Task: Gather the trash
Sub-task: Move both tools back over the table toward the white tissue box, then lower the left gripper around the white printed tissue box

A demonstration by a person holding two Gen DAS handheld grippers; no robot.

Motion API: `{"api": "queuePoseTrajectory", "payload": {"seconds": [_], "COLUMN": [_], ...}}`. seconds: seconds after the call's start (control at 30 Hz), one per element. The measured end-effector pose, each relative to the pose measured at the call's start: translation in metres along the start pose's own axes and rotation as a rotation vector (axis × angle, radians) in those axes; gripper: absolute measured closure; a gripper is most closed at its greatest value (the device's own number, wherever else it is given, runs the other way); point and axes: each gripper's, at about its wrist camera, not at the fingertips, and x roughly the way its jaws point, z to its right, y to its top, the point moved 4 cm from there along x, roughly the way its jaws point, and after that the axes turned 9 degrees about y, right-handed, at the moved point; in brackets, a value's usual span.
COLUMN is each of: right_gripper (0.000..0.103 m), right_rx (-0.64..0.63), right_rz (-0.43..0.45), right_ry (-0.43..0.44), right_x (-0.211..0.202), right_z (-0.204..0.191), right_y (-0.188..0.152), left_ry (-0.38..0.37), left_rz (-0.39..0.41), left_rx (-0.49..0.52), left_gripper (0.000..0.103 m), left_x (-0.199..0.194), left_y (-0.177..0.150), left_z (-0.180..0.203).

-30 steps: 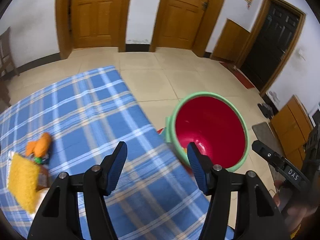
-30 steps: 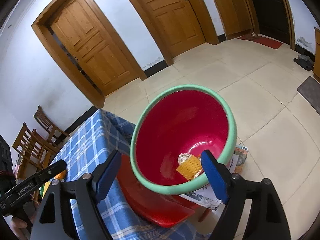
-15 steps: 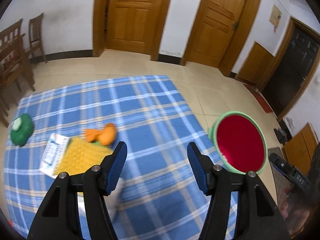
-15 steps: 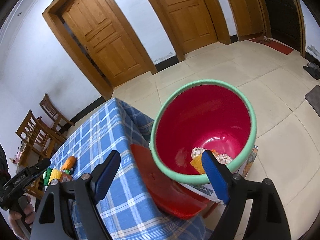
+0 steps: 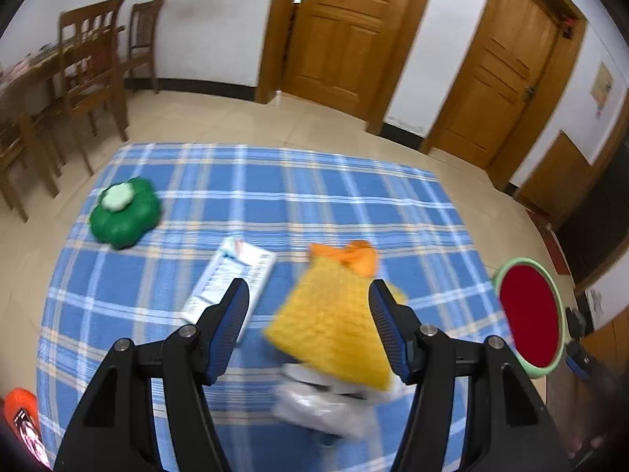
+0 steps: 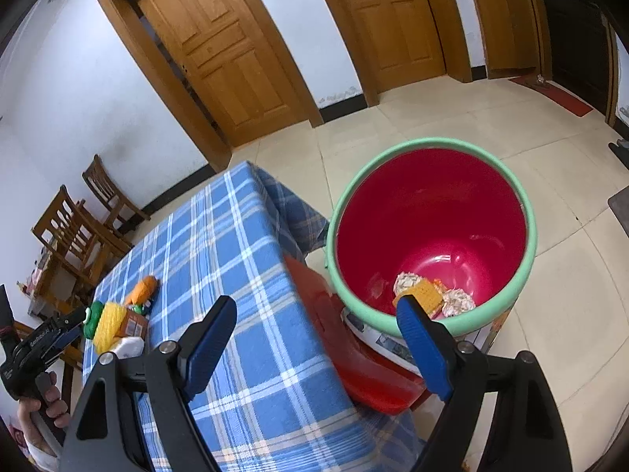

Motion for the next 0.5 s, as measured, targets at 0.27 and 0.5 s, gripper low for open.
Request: {"api": "queuePoseTrajectory", "payload": {"seconds": [0.27, 0.5], "right_gripper": [0.018, 0.018], "right_rx": [-0.029, -0.039], "right_rz": [-0.045, -0.067], "right_ry": [-0.013, -0.031], "right_x": [0.013, 0.018], "right_z": [-0.015, -0.021], "right_y": [-0.008, -0.011], "left_ry": [0.057, 0.088], "left_rz": [-0.027, -0.055], "left_rx": [-0.066, -0.078], "left_gripper": [0.04, 0.04], "left_x": [0.024, 0.046], "left_y": [-0.002, -0.006], "left_z": [-0.043, -0.062]}}
